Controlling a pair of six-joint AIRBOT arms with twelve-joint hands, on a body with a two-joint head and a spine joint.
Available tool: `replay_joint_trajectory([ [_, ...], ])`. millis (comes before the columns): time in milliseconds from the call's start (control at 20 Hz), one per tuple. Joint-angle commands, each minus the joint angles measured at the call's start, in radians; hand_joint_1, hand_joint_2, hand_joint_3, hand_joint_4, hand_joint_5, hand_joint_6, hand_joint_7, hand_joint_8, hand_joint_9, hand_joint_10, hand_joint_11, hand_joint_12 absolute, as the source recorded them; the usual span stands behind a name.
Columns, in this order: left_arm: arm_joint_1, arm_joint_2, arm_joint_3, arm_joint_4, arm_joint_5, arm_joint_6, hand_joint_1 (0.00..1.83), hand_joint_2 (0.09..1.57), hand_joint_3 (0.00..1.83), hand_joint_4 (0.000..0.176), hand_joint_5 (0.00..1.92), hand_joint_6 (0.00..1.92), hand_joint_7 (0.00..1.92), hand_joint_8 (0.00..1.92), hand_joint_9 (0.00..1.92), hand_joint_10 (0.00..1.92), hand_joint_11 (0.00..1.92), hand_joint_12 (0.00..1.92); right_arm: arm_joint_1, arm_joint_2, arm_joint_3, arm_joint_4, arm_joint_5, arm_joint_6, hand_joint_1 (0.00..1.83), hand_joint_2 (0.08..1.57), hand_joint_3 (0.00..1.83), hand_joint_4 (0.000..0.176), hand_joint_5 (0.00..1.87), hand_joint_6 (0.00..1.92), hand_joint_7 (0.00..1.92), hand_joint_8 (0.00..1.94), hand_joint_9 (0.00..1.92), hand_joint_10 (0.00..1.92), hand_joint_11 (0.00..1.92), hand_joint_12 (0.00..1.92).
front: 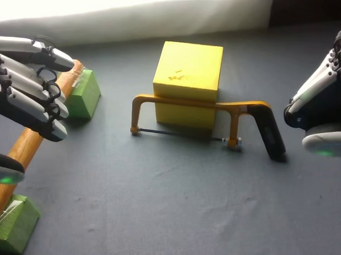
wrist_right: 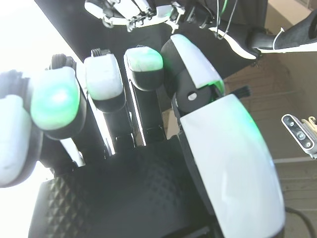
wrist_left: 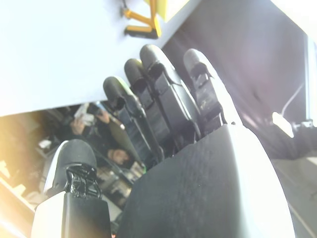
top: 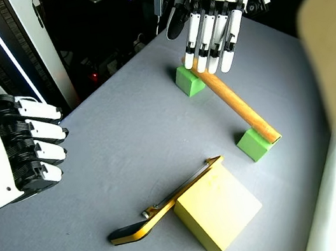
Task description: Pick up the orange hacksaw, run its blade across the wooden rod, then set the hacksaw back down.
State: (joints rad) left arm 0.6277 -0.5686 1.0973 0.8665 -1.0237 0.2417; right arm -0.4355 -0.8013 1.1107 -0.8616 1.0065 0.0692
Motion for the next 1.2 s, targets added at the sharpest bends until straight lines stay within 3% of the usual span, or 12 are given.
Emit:
replay_joint_trajectory([
  [0,-0.004,0.01,0.01,-0.071,-0.079,0.001,0.03,1.11,0.11,0.0,0.1,0.06,0.05,0.05,0.08,0.06,0.0,0.32,0.005,0.005,-0.005,0.073,0.088,0.008,0.14,1.0,0.11,0.0,0.02,0.04,0.05,0.04,0.07,0.06,0.0,0.55],
  [100,-0.003,0.01,0.019,-0.071,-0.077,-0.004,0.0,1.17,0.02,0.0,0.12,0.01,0.07,0.01,0.09,0.01,0.0,0.25,0.005,0.005,-0.005,0.073,0.088,0.008,0.12,1.07,0.01,0.0,0.02,0.0,0.07,0.01,0.09,0.01,0.0,0.54],
  [300,-0.003,0.01,0.021,-0.071,-0.074,-0.018,0.0,1.18,0.0,0.0,0.09,0.0,0.04,0.0,0.06,0.01,0.0,0.07,0.005,0.008,-0.005,0.073,0.078,0.047,0.13,1.07,0.0,0.0,0.05,0.01,0.09,0.01,0.11,0.01,0.0,0.59],
  [400,-0.007,0.011,0.022,-0.053,-0.06,-0.022,0.0,1.17,0.0,0.0,0.08,0.0,0.03,0.0,0.07,0.01,0.0,0.07,0.005,0.012,-0.009,0.077,0.044,0.085,0.13,1.07,0.0,0.0,0.04,0.0,0.08,0.0,0.11,0.0,0.0,0.57],
  [550,-0.022,0.019,0.018,-0.032,-0.028,-0.041,0.0,1.17,0.0,0.0,0.1,0.0,0.07,0.0,0.09,0.0,0.0,0.28,-0.003,0.023,-0.017,0.173,-0.024,0.085,0.13,1.06,0.0,0.0,0.03,0.0,0.08,0.0,0.12,0.0,0.0,0.59],
  [650,-0.022,0.026,0.021,-0.014,-0.016,-0.046,0.0,1.17,0.0,0.0,0.1,0.0,0.06,0.0,0.09,0.0,0.0,0.27,-0.024,0.028,-0.014,0.229,-0.045,0.091,0.17,1.06,0.0,0.0,0.03,0.0,0.1,0.01,0.13,0.01,0.0,0.61],
  [900,-0.023,0.079,-0.012,0.04,0.091,-0.074,0.0,1.16,0.0,0.0,0.1,0.0,0.08,0.0,0.1,0.0,0.0,0.26,-0.051,0.025,0.045,0.245,-0.105,0.293,0.32,1.05,0.0,0.0,0.02,0.0,0.09,0.0,0.14,0.0,0.0,0.7],
  [950,-0.004,0.105,-0.037,0.033,0.119,-0.088,0.0,1.17,0.0,0.0,0.1,0.0,0.06,0.0,0.08,0.0,0.0,0.21,-0.049,0.029,0.048,0.237,-0.125,0.323,0.38,1.05,0.0,0.0,0.02,0.0,0.09,0.0,0.13,0.0,0.0,0.68],
  [1050,0.039,0.157,-0.083,0.033,0.142,-0.093,0.0,1.18,0.0,0.0,0.14,0.0,0.09,0.0,0.12,0.0,0.0,0.31,-0.047,0.051,0.048,0.206,-0.166,0.397,0.45,1.04,0.0,0.0,0.0,0.0,0.07,0.0,0.11,0.0,0.0,0.63],
  [1150,0.065,0.213,-0.144,0.033,0.174,-0.099,0.0,1.18,0.0,0.0,0.14,0.0,0.09,0.0,0.12,0.0,0.0,0.31,-0.054,0.062,0.081,0.086,-0.192,0.594,0.52,1.03,0.0,0.0,0.0,0.0,0.07,0.0,0.1,0.0,0.0,0.62],
])
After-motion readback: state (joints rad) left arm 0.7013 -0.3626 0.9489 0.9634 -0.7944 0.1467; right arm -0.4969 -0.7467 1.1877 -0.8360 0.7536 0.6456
